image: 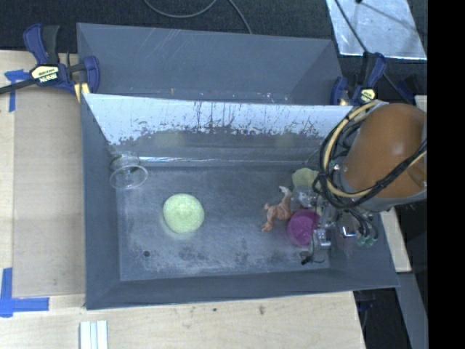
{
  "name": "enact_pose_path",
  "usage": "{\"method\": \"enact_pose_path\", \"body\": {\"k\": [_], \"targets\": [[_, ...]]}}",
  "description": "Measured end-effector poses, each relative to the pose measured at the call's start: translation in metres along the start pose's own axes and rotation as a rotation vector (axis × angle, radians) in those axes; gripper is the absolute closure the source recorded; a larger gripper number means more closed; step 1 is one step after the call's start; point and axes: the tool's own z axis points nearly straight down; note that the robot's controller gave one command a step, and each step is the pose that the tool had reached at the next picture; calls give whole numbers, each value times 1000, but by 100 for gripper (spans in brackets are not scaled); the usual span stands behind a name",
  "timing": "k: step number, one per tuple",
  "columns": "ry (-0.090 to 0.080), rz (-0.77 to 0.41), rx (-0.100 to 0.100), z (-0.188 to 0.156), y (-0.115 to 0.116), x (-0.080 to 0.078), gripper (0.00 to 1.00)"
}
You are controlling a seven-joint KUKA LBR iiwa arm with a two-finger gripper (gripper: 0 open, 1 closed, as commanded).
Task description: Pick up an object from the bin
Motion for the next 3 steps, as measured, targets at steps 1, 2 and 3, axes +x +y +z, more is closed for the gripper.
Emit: {"method": "enact_pose_path", "body": {"k": [1, 2, 3], "targets": [[-9, -3, 1, -4, 0, -2, 0], [-19, -113, 3, 28, -24, -32, 0], [-7, -140, 1, 26, -52, -91, 0]]}}
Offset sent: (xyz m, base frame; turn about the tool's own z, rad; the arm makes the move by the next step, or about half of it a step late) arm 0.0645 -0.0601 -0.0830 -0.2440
